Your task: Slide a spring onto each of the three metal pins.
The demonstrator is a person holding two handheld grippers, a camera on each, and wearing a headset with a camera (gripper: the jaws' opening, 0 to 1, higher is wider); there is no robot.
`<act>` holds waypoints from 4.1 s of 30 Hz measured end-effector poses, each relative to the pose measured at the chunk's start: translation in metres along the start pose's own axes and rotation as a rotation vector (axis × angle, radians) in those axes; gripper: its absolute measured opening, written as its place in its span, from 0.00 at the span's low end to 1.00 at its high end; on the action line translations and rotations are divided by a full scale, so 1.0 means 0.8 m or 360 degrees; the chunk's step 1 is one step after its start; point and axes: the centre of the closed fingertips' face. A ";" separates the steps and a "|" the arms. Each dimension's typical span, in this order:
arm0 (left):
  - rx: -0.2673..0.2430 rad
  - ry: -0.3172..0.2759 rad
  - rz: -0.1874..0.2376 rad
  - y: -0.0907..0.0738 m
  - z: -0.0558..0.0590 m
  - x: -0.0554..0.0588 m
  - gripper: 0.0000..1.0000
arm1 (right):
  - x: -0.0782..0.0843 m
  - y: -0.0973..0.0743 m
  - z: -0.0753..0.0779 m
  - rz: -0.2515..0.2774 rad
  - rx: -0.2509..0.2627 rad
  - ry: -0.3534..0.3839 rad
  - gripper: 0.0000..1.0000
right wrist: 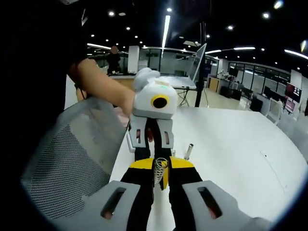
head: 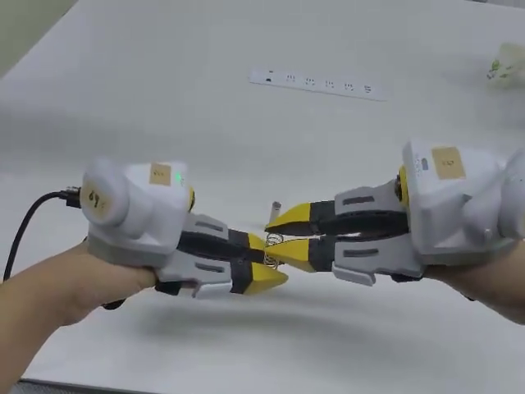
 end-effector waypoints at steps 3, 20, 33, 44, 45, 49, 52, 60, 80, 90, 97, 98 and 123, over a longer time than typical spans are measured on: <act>-0.0004 0.0008 -0.0012 0.000 -0.001 0.001 0.02 | 0.001 0.000 -0.002 -0.0008 0.0019 -0.0050 0.08; -0.0002 -0.0001 0.0022 -0.003 -0.003 -0.003 0.02 | -0.004 -0.002 0.000 -0.0027 0.0040 -0.0151 0.07; -0.0008 -0.0094 0.0048 -0.004 -0.003 -0.005 0.04 | -0.003 -0.003 0.003 -0.0034 0.0067 -0.0168 0.07; -0.0047 -0.0119 0.0050 -0.009 -0.007 -0.002 0.13 | -0.002 0.000 0.007 -0.0037 0.0079 -0.0168 0.07; -0.0049 -0.0122 0.0052 -0.010 -0.007 -0.002 0.14 | -0.002 0.000 0.007 -0.0036 0.0079 -0.0169 0.07; -0.0069 -0.0131 0.0060 -0.013 -0.010 -0.003 0.17 | -0.002 0.001 0.008 -0.0043 0.0085 -0.0175 0.07; -0.0087 -0.0133 0.0060 -0.016 -0.013 -0.002 0.20 | -0.002 0.001 0.010 -0.0044 0.0091 -0.0175 0.07; -0.0146 -0.0152 0.0077 -0.026 -0.020 -0.002 0.31 | -0.003 0.001 0.014 -0.0043 0.0112 -0.0168 0.07; -0.0245 -0.0183 0.0055 -0.062 -0.031 0.015 0.49 | 0.004 0.002 0.027 -0.0064 0.0178 -0.0170 0.07; -0.0321 -0.0211 0.0037 -0.088 -0.036 0.033 0.58 | 0.008 0.003 0.033 -0.0076 0.0198 -0.0166 0.07; -0.0387 -0.0233 0.0016 -0.107 -0.043 0.048 0.61 | 0.011 0.001 0.036 -0.0098 0.0215 -0.0175 0.07; -0.0399 -0.0237 0.0010 -0.110 -0.045 0.051 0.62 | 0.011 0.000 0.036 -0.0096 0.0221 -0.0176 0.07; -0.0510 -0.0305 0.0031 -0.142 -0.060 0.063 0.87 | 0.021 -0.001 0.050 -0.0115 0.0291 -0.0150 0.07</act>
Point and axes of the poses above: the centre of the closed fingertips' face, and the gripper's own axes: y roughly forward along the fingers, z roughly to its right, x roughly out of its underside, and after that the axes turned 9 degrees about -z, right-handed
